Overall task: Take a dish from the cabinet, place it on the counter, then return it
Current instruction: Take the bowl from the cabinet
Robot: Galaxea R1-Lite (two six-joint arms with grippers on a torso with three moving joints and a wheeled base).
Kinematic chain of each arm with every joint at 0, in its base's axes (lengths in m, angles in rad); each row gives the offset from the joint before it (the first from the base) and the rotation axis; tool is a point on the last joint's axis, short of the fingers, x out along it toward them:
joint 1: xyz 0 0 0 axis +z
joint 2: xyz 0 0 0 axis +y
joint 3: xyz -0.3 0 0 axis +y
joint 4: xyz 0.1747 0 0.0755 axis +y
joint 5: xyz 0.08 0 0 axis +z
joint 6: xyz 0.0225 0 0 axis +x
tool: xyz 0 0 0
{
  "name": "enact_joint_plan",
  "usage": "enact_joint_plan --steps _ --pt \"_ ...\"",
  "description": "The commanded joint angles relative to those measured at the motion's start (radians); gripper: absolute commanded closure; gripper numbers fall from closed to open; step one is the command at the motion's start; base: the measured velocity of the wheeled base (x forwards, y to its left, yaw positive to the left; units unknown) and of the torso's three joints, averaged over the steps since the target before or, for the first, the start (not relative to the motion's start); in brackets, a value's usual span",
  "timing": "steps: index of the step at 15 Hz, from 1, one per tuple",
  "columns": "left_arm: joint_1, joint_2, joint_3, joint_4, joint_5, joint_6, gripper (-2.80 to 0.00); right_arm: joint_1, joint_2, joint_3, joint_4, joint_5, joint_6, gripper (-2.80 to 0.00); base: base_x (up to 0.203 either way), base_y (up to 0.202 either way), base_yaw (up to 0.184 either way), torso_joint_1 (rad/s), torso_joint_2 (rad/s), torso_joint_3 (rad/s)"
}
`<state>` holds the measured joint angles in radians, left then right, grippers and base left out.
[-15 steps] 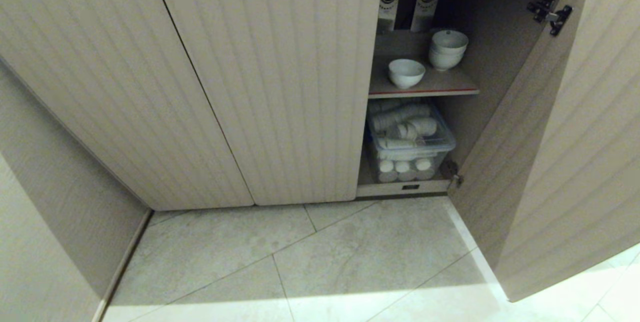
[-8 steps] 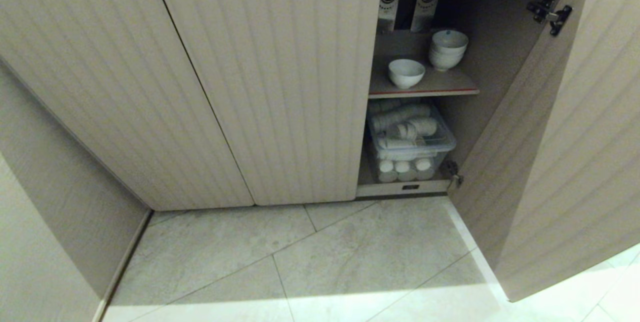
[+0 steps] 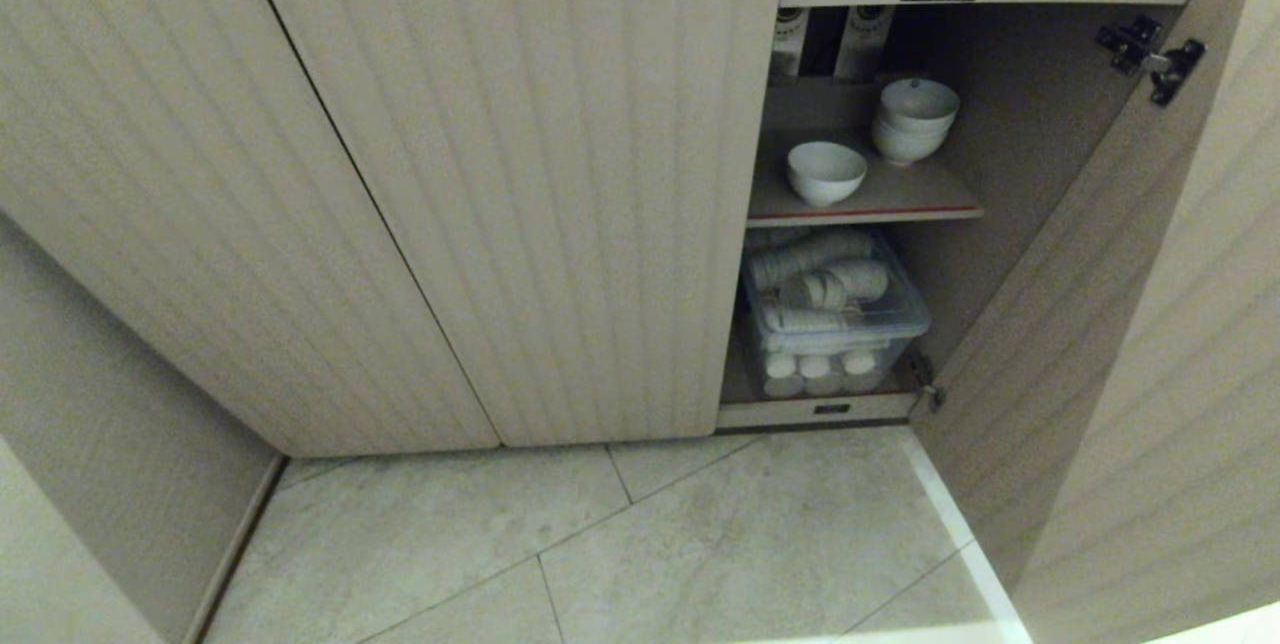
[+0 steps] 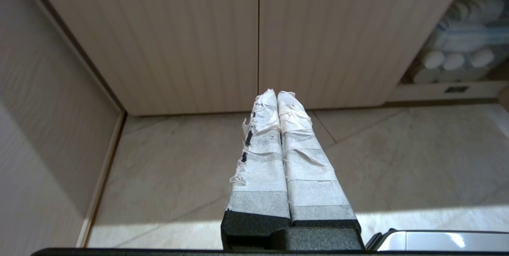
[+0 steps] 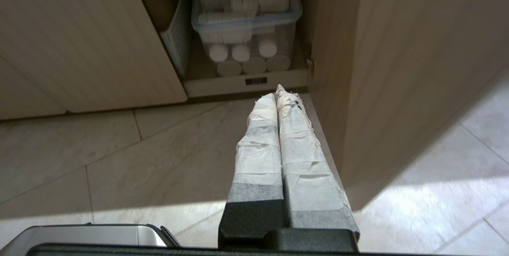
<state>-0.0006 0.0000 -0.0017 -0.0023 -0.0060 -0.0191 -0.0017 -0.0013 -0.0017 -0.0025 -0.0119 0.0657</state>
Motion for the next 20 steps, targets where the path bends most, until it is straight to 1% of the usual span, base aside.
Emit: enact_joint_plan --steps 1,16,17,20 --pt "-0.001 0.0 0.0 -0.001 0.0 -0.001 0.0 0.0 0.001 0.0 -0.001 0.0 0.0 0.0 0.197 0.0 -0.003 -0.001 0.0 -0.003" --pt "0.001 0.0 0.0 -0.001 0.0 0.0 0.0 0.0 0.001 0.0 -0.001 0.0 0.002 0.0 0.196 0.0 0.002 0.002 0.0 0.002" --pt "-0.001 0.0 0.0 -0.001 0.0 0.001 0.0 0.0 0.001 0.0 -0.001 0.0 0.002 0.0 0.122 0.0 -0.001 0.012 0.0 -0.004" --pt "0.0 0.0 0.0 -0.001 0.0 0.001 0.0 0.0 0.001 0.0 -0.001 0.0 0.002 0.0 0.0 0.0 0.0 0.0 0.0 0.0"
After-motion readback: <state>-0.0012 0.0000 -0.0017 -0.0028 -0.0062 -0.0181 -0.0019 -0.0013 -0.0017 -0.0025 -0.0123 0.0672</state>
